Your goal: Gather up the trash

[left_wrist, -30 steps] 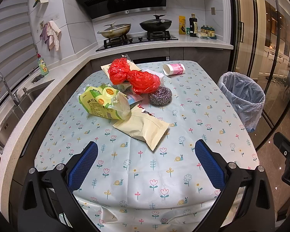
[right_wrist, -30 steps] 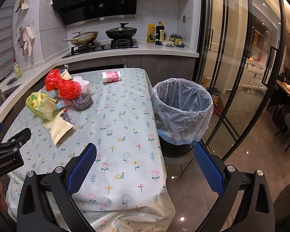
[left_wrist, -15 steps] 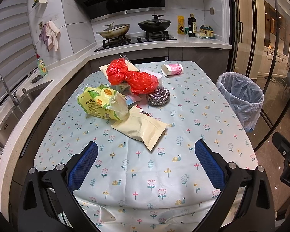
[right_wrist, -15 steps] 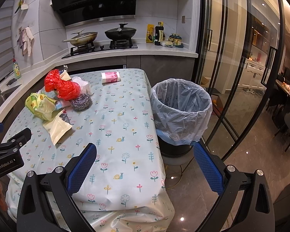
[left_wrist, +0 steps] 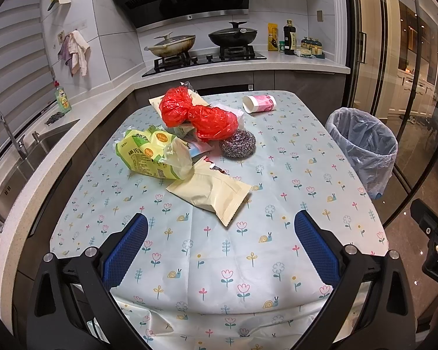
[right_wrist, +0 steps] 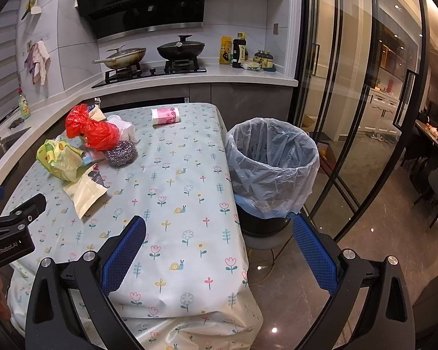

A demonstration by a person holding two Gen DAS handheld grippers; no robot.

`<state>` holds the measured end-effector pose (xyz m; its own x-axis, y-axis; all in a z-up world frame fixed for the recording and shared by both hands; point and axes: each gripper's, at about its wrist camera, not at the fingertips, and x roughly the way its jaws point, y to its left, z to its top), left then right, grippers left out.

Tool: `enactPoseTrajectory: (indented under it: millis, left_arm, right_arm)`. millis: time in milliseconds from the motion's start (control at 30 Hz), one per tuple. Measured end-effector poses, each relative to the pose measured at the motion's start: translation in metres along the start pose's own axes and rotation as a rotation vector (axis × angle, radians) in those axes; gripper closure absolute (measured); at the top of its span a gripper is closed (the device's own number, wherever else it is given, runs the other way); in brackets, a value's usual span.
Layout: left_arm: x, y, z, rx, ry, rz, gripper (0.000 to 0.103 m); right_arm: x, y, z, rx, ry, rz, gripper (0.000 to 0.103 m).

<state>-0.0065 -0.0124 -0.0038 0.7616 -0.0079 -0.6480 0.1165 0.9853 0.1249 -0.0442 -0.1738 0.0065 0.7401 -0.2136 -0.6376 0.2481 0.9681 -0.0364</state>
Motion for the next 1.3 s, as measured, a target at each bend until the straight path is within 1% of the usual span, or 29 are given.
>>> enactPoseTrajectory:
  millis: [267, 433, 600, 800, 933, 1033, 1133, 1300]
  left_arm:
    - [0.0, 0.0, 0.0, 0.0, 0.003, -0.002, 0.007]
    - [0.004, 0.0, -0.003, -0.021, 0.015, -0.011, 0.007]
    - [0.012, 0.012, -0.004, -0.06, 0.031, -0.029, 0.007]
    - [0.022, 0.029, -0.001, -0.094, 0.042, -0.045, 0.007]
    - [0.042, 0.049, 0.0, -0.127, 0.071, -0.054, 0.007]
    - [0.065, 0.063, -0.001, -0.153, 0.111, -0.047, 0.007]
    - [0.086, 0.074, -0.003, -0.179, 0.158, -0.048, 0.007]
    - [0.111, 0.086, -0.003, -0.214, 0.198, -0.066, 0.007]
  right_arm:
    - [0.0, 0.0, 0.0, 0.002, 0.0, -0.001, 0.007]
    - [0.0, -0.002, 0.001, 0.0, -0.003, -0.01, 0.007]
    - [-0.004, -0.005, 0.008, 0.002, -0.029, -0.024, 0.007]
    - [0.007, 0.008, 0.017, -0.003, -0.023, -0.032, 0.007]
    - [0.018, 0.021, 0.021, -0.028, -0.02, -0.045, 0.007]
    - [0.03, 0.03, 0.025, -0.036, -0.021, -0.046, 0.007]
    - [0.048, 0.04, 0.029, -0.032, -0.001, -0.028, 0.007]
    - [0.079, 0.061, 0.038, -0.056, 0.034, -0.001, 0.007]
